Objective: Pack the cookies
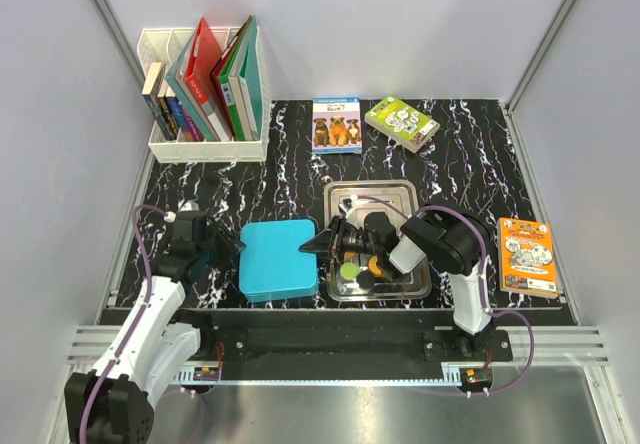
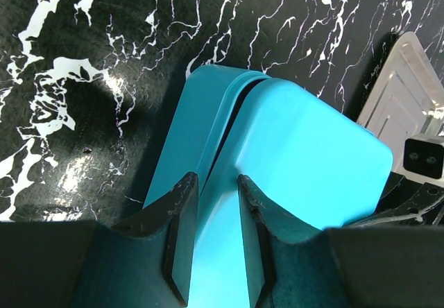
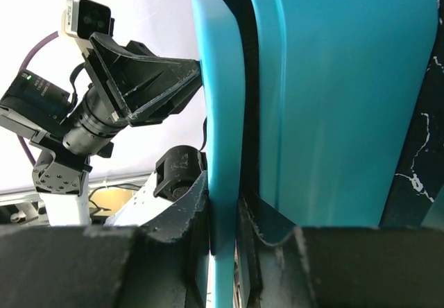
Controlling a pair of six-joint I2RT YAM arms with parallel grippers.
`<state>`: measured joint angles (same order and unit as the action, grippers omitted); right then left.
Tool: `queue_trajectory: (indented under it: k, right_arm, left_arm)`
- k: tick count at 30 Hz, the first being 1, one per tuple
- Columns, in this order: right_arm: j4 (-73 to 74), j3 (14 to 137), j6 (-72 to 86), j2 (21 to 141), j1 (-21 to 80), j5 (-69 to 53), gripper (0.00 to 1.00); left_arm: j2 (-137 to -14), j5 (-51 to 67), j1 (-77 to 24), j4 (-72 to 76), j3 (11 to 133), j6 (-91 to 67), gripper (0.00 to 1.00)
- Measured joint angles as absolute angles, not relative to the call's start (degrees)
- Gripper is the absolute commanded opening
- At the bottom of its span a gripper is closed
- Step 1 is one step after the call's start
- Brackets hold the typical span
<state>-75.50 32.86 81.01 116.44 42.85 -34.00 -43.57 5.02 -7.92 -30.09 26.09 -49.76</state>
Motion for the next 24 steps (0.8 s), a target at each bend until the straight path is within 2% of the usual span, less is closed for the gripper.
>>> queue_trajectory:
  k: [19, 24]
  right_arm:
    - [-75.2, 33.2, 79.7, 116.4, 42.9, -35.1, 0.22]
    - [-75.2, 33.2, 79.7, 116.5, 42.8, -35.1, 0.27]
  left_arm:
    - [-41.1, 10.7, -7.9, -27.9, 27.5, -49.6, 0.27]
    - [-45.9, 14.7, -8.3, -23.2, 26.0, -49.6, 0.24]
